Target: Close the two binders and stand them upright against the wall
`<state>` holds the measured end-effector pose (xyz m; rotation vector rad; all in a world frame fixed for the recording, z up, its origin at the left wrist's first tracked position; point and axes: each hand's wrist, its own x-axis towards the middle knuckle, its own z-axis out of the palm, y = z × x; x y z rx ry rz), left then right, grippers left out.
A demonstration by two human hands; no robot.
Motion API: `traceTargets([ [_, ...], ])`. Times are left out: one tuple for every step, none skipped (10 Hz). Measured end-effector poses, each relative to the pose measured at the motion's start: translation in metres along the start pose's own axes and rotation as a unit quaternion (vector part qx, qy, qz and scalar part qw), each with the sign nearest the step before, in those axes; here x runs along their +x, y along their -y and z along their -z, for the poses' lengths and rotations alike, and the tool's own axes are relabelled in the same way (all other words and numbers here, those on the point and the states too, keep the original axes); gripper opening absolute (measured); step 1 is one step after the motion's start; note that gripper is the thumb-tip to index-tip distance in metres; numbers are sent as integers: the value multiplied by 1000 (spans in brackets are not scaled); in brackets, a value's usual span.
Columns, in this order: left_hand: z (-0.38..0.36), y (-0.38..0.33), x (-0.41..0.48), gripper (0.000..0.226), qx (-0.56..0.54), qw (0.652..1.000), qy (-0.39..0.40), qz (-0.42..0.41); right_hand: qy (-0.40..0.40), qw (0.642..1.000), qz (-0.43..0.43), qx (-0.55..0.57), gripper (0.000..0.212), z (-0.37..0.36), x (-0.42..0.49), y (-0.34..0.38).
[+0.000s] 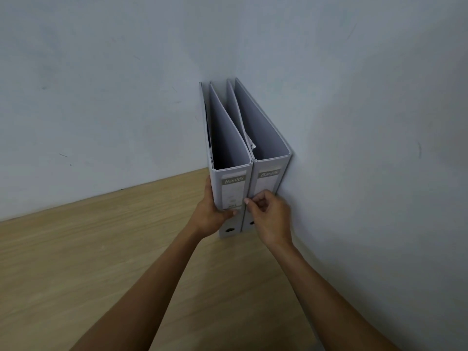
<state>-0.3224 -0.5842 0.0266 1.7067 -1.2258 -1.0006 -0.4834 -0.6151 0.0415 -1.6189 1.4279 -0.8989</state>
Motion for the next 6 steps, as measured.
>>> traceTargets([
  [0,-2,-1,99,10,1000,-11,5,1,1000,2,1,15,1,1,0],
  [3,-4,-5,94,22,999,-28,20,4,1000,2,-1,14,3,0,3],
  [7,-8,-12,86,20,999,-33,13,8,1000,-12,-8,15,5,0,7],
  [15,-11,-24,93,23,999,-26,10,28,999,-42,-14,23,8,-3,9],
  [28,-14,-40,94,27,998,-36,47,55,996,-66,-10,27,9,-13,8],
  [41,-8,-58,86,14,997,-55,55,77,994,-77,-8,28,4,-24,11],
])
